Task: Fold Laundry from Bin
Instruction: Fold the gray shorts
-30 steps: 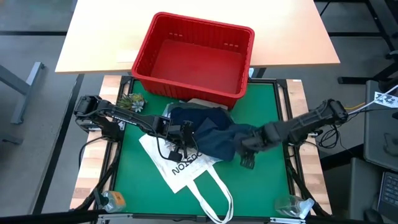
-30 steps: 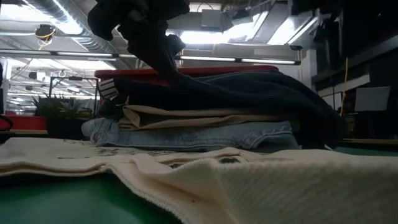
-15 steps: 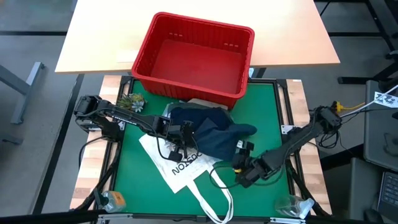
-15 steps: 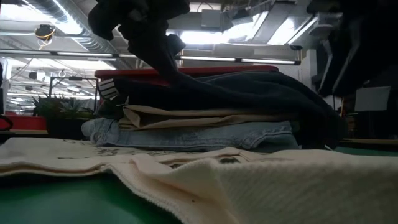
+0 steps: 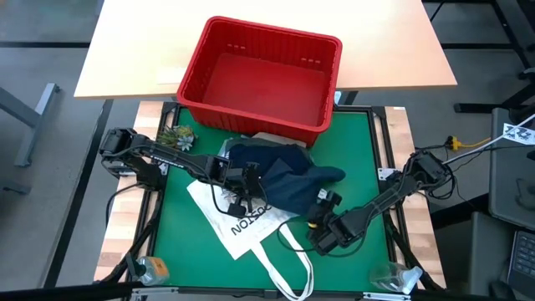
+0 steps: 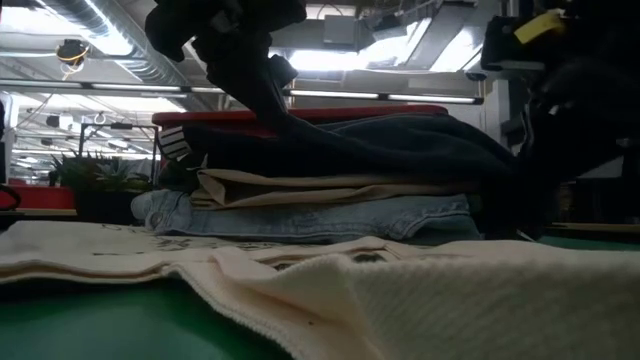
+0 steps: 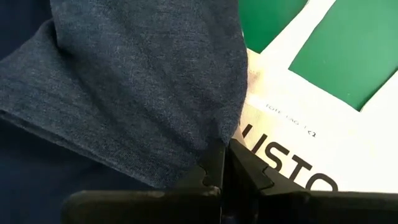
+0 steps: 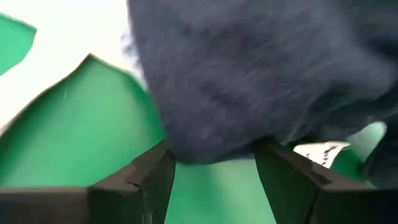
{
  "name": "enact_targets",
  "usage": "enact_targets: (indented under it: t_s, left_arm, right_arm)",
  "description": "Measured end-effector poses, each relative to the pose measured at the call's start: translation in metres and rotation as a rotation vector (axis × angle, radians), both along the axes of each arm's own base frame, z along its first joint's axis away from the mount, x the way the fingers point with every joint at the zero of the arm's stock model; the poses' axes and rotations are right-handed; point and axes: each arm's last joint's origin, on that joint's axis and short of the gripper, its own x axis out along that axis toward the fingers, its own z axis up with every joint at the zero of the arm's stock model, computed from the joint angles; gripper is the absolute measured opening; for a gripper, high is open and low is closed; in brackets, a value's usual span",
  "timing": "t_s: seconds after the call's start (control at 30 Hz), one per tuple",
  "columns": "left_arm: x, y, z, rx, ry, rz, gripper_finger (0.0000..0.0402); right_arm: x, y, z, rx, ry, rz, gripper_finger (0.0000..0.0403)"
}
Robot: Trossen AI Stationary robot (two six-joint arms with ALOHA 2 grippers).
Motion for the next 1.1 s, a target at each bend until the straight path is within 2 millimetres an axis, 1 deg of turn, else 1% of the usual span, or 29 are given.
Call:
enact_targets:
  t_s: [0.17,0.27,0.33,0.4,0.53,0.57,0.6,0.67,0.73,0.8,0.93,1.1]
  left_arm:
    - [0.0,0.0,0.0,0.0,0.0,0.0,0.0004]
    - [0.0,0.0,0.0,0.0,0.0,0.0,0.0004]
    - [0.0,0.0,0.0,0.0,0.0,0.0,0.0004]
    - [0.0,0.0,0.0,0.0,0.0,0.0,0.0004]
    - [0.0,0.0,0.0,-0.019,-0.005,0.025,0.0004]
    - [0.0,0.0,0.001,-0.032,-0.005,0.042,0.0004]
    - [-0.001,0.0,0.002,-0.047,-0.007,0.06,0.0004]
    - [-0.003,0.0,0.008,-0.083,-0.022,0.082,0.0004]
    - [-0.008,0.001,0.02,-0.106,-0.051,0.1,0.0004]
    - [-0.012,0.001,0.037,-0.129,-0.107,0.114,0.0003]
    - [-0.023,0.003,0.075,-0.18,-0.23,0.171,0.0003]
    - [-0.034,0.004,0.117,-0.275,-0.358,0.221,0.0003]
  right_arm:
    - [0.001,-0.001,0.001,-0.028,-0.057,-0.048,0.0217]
    - [0.001,-0.001,0.001,-0.021,-0.061,-0.06,0.0199]
    - [0.0,-0.001,0.001,-0.02,-0.055,-0.06,0.0172]
    - [0.0,-0.001,0.001,-0.017,-0.055,-0.061,0.0134]
    - [0.0,-0.001,0.003,-0.005,-0.05,-0.056,0.0034]
    - [-0.001,-0.001,0.005,0.004,-0.039,-0.044,0.0018]
    - [0.0,-0.001,0.009,0.012,-0.031,-0.035,0.0013]
    - [0.001,0.001,0.023,0.032,-0.029,-0.031,0.0022]
    - [0.003,0.002,0.04,0.035,-0.019,-0.025,0.0031]
    - [0.004,0.004,0.062,0.037,-0.019,-0.004,0.0029]
    - [0.008,0.006,0.11,0.028,-0.041,0.075,0.0007]
    - [0.013,0.009,0.169,0.033,-0.124,0.165,0.0016]
